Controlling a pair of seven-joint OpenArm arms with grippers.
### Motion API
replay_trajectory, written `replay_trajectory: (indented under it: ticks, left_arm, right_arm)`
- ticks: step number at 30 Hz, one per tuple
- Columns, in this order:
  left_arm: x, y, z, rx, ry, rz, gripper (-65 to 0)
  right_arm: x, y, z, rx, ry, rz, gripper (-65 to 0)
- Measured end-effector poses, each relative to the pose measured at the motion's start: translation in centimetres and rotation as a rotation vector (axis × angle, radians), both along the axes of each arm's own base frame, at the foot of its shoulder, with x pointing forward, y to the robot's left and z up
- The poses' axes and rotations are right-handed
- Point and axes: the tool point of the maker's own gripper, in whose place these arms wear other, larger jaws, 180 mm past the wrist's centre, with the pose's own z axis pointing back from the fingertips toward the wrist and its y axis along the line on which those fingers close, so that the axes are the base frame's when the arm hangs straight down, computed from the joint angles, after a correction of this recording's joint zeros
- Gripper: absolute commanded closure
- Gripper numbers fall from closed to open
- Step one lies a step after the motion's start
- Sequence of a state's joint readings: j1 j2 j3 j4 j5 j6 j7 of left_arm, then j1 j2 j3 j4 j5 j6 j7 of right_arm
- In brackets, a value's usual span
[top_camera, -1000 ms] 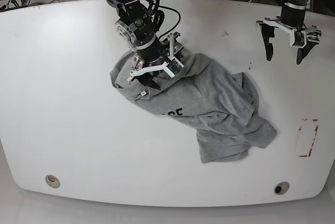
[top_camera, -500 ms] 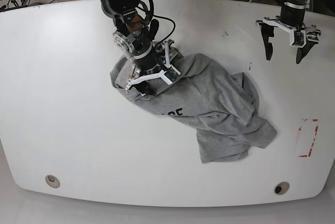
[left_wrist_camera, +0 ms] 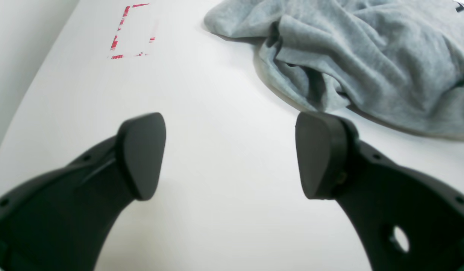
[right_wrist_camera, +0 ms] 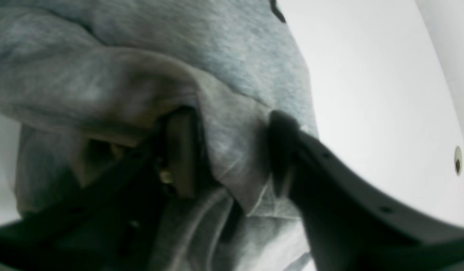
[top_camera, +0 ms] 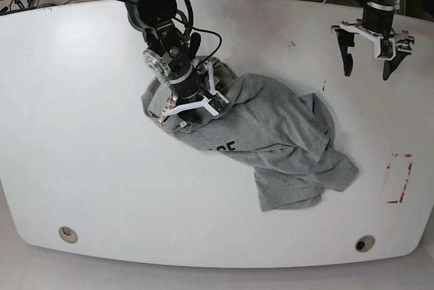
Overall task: Fold the T-shirt properly
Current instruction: 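Grasp the bunched shirt fabric near the collar with the right gripper, then move the left gripper down to the shirt hem beside the red-taped rectangle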
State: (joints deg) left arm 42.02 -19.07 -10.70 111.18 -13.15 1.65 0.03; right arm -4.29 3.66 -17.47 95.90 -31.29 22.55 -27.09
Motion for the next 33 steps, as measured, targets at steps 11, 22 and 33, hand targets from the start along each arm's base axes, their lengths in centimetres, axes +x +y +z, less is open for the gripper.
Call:
replay_trajectory:
  ticks: [11,22,33]
  left_arm:
    - [0.1,-0.1,0.0,-0.005,-0.004,0.005,-50.6]
    - [1.0,0.3,-0.7,-0.003,0.054,0.023,-50.7]
    - [4.7,-0.3,-0.6,-0.026,0.103,0.031,-50.8]
  right_arm:
    - [0.0,0.1,-0.4,-0.003,0.012,0.001,-0.2]
    - [0.0,0.6,3.9,0.038,-0.093,0.0,-0.2]
    - [1.8,0.5,10.8,0.067,-0.268,-0.01,-0.2]
